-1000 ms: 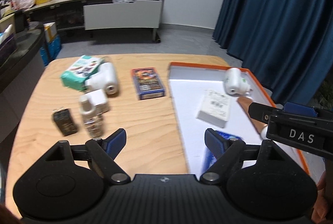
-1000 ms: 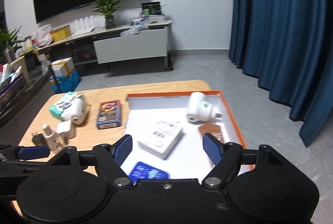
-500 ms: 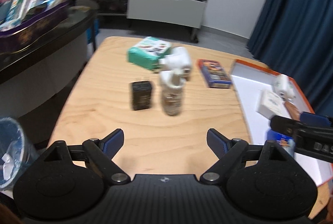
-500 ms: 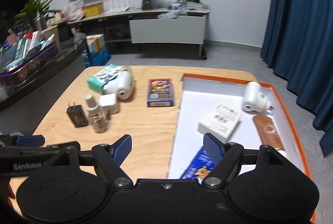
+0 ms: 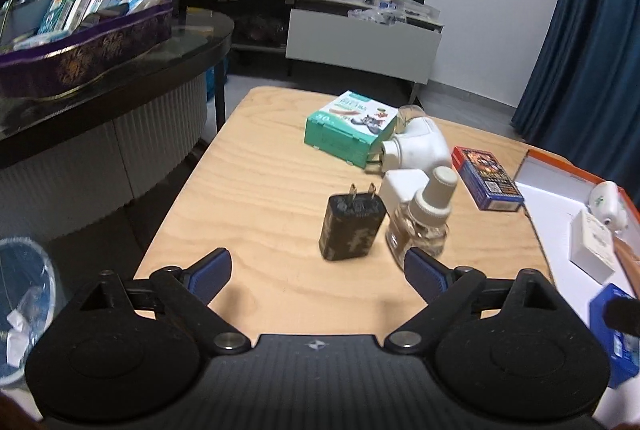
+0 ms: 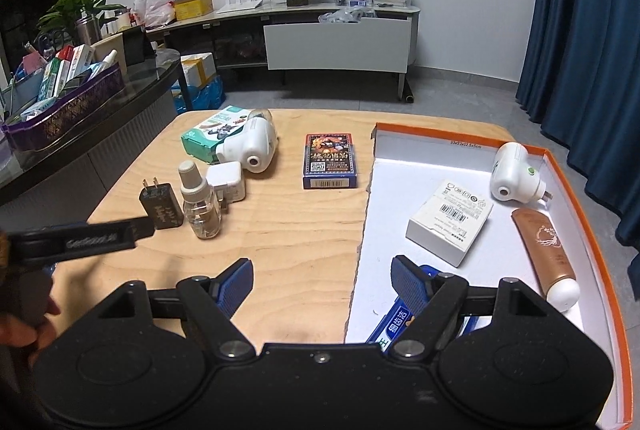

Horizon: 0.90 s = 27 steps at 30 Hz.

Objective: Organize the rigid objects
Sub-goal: 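Move both grippers back toward the loose items on the table, then grasp the black charger plug with the left gripper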

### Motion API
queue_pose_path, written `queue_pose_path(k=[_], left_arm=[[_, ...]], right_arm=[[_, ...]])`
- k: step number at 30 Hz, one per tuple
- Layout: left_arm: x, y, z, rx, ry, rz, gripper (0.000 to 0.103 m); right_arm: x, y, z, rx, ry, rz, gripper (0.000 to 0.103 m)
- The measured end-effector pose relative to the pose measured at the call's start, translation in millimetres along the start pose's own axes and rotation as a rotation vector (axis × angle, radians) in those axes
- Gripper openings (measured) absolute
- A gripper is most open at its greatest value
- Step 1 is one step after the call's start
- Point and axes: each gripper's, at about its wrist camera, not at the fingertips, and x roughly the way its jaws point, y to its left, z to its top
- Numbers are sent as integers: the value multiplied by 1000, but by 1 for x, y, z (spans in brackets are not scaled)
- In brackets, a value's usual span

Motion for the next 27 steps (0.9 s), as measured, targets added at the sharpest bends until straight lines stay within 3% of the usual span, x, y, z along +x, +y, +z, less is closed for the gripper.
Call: queue_pose_path(k=[9,12,16,17,27], left_arm=[[29,0,2,-20,-39,47,95],[30,-2,2,-27,-69,42,86],[33,-7,0,8,-49,12,55],[33,-10,-2,35,-55,16,39],[23,11,0,52,-54,14,37]], right_arm=[[14,-6,-1,16,21,8,90],[20,-7,0,24,28,18,90],[27,-1,2,15,34,42,89],[30,1,3,9,38,50,89],[62,45,16,-94,47,153,89]])
